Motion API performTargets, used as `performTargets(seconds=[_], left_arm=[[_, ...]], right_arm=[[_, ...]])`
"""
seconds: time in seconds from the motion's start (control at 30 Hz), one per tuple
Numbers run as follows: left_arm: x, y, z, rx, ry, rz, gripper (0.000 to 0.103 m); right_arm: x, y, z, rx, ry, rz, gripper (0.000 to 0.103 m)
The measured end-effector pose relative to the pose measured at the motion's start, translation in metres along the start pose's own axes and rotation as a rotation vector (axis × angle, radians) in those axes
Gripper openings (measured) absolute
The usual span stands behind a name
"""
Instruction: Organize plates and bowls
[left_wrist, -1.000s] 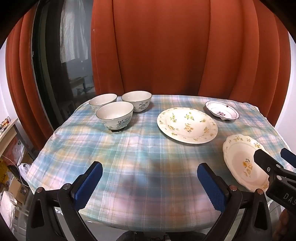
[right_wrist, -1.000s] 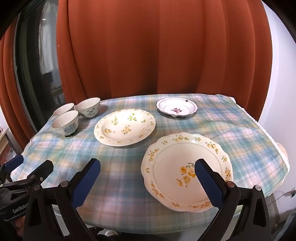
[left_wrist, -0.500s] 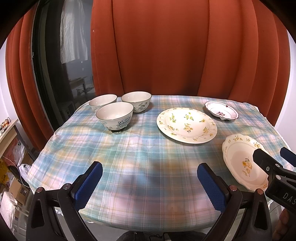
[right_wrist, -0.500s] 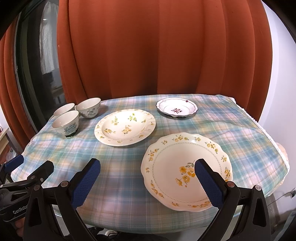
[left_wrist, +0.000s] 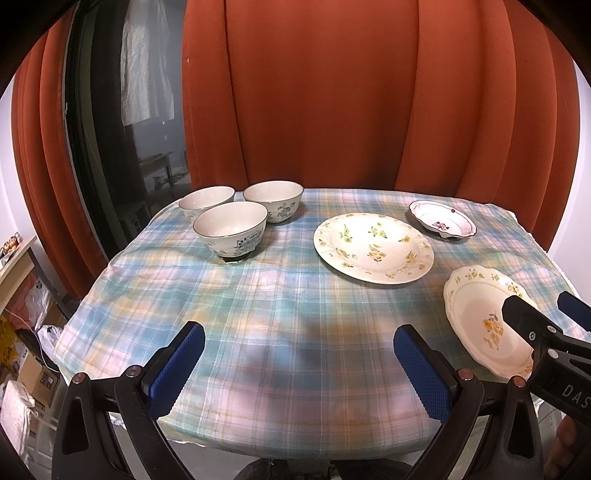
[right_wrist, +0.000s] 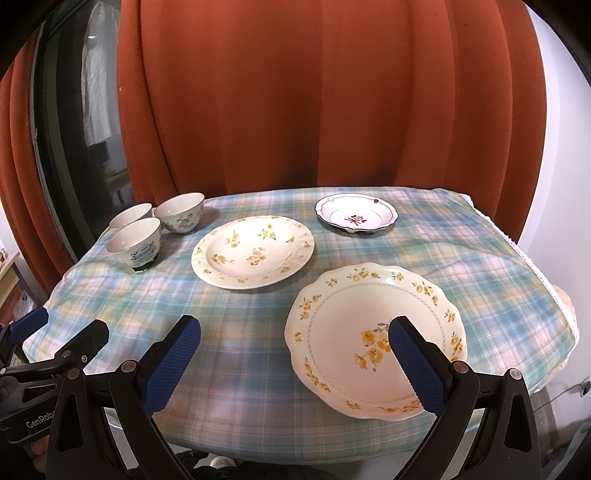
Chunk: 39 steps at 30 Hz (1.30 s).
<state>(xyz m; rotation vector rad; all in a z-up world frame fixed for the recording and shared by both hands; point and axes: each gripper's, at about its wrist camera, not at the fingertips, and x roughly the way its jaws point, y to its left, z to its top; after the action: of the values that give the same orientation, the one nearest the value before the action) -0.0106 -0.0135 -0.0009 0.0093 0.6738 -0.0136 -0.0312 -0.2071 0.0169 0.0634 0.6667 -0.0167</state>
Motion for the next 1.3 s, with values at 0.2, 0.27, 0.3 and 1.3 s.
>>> performTargets(seconds=[0.2,0.27,0.3,1.3], left_arm=[[0.001,0.001,0.000,0.014,0.005,-0.008,0.103],[0.005,0.003,0.002,0.012,0.011,-0.013,0.103],[0.008,0.005,0.003,0.011,0.016,-0.016,0.103],[0.095,-0.098,0.055,0.112,0.135,-0.149,0.102]], right_arm=[[0.008,0.010,0.005,0.003,0.026,-0.022,0.103],[0.006,0.009,0.006,0.068,-0.058,0.033,0.103],[0.007,0.012,0.007,0.064,-0.059,0.033,0.103],[0.073,-0.068,0.028,0.190,0.148,-0.137,0.103]])
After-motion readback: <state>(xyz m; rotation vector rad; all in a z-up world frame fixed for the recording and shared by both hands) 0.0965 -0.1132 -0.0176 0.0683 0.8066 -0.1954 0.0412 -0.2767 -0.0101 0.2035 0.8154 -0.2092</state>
